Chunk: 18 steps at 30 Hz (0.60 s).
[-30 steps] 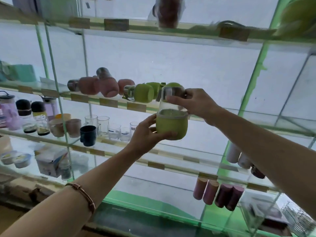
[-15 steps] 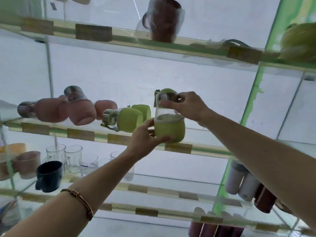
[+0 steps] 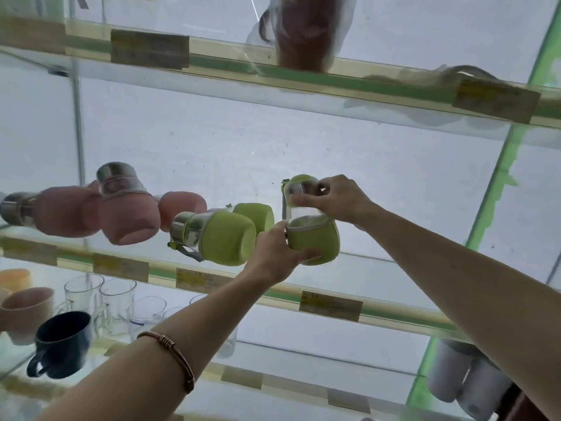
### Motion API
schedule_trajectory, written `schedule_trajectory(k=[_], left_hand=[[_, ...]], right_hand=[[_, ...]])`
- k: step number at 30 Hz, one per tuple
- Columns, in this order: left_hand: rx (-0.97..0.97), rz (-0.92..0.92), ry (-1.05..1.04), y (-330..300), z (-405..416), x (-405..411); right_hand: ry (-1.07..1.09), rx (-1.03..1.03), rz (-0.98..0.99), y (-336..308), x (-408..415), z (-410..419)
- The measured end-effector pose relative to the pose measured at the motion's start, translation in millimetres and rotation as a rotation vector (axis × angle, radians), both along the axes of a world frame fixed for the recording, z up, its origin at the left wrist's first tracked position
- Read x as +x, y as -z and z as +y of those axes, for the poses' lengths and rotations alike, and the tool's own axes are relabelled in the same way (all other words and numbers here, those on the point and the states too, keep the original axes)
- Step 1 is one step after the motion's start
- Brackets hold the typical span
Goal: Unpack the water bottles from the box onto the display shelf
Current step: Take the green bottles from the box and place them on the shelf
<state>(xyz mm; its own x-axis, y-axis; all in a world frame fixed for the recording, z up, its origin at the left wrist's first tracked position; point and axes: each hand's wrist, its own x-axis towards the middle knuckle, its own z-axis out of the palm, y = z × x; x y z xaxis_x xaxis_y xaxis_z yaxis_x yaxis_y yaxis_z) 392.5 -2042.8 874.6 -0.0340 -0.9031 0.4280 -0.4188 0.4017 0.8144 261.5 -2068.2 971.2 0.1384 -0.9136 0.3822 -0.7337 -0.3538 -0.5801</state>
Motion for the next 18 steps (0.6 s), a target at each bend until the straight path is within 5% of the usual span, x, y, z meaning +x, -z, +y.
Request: schedule_trajectory(k=[18], left_hand=[[0.044,-0.155,-0.192,2,-47,-8]], right_hand=[[-0.034,-0.131,0.036,21,0,-70]])
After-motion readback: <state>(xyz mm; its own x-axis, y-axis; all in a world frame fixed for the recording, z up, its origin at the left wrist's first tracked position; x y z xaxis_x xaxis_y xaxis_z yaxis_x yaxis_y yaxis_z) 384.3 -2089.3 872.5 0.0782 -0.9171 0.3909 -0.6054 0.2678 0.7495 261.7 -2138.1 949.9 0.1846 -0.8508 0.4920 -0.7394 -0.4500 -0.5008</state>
